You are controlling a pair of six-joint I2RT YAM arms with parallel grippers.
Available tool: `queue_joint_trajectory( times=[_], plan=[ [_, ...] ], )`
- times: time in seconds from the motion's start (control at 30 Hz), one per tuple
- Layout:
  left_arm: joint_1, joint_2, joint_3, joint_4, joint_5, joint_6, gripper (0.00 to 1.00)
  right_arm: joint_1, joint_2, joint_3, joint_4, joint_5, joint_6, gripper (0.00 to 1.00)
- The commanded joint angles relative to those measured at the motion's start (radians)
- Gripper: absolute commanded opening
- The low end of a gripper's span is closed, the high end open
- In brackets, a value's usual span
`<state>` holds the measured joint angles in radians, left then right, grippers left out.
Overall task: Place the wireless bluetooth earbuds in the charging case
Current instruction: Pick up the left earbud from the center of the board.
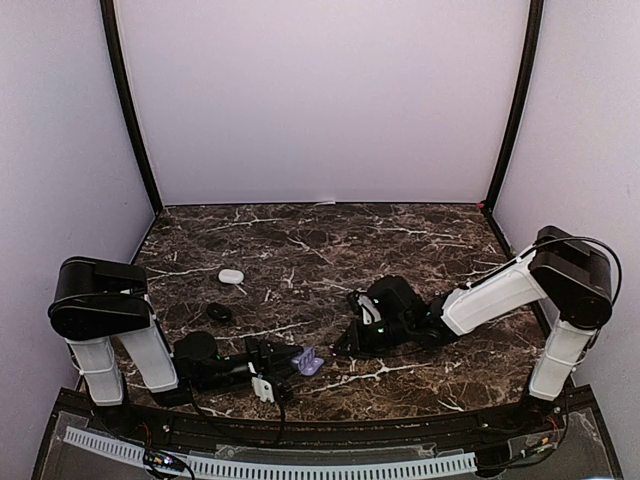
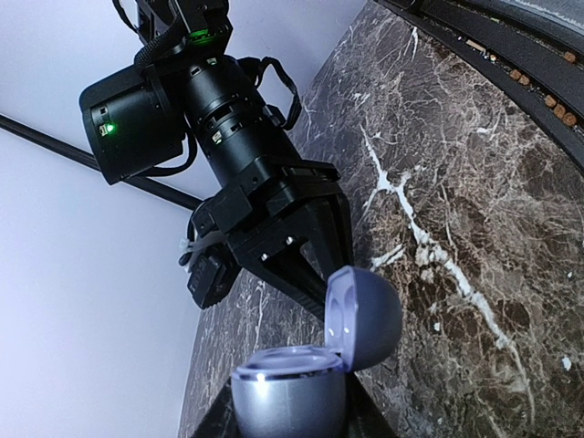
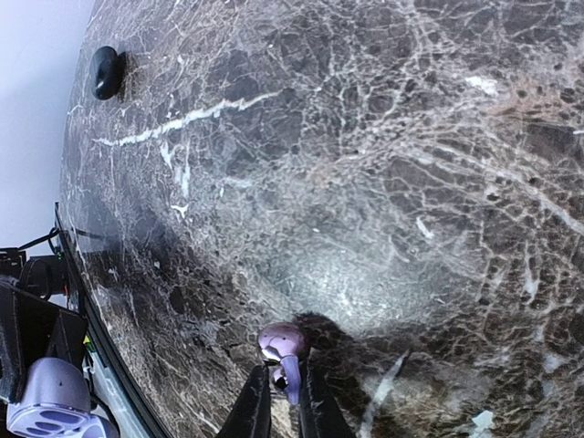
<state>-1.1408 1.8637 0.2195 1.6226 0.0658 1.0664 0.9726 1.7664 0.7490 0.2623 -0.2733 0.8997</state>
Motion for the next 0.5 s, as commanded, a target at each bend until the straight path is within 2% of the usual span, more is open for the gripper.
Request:
queue_joint_trajectory(
  times=[0.0, 0.13, 0.3, 0.47],
  plan=[
    [0.006, -0.029, -0.009, 0.211, -0.004, 0.004, 0.02, -0.002, 0.007, 0.017, 0.040, -0.008, 0.002, 0.11],
    [0.006, -0.028, -0.009, 0.211, -0.005, 0.006, 0.02, -0.002, -0.012, 0.008, 0.037, 0.001, -0.004, 0.10],
    [0.006, -0.025, -0.009, 0.210, -0.005, 0.015, 0.02, -0.003, -0.038, -0.004, 0.029, 0.021, -0.005, 0.02],
    [0.006, -0.023, -0.009, 0.211, -0.005, 0.018, 0.02, -0.003, -0.059, -0.007, 0.011, 0.026, -0.008, 0.01]
  ],
)
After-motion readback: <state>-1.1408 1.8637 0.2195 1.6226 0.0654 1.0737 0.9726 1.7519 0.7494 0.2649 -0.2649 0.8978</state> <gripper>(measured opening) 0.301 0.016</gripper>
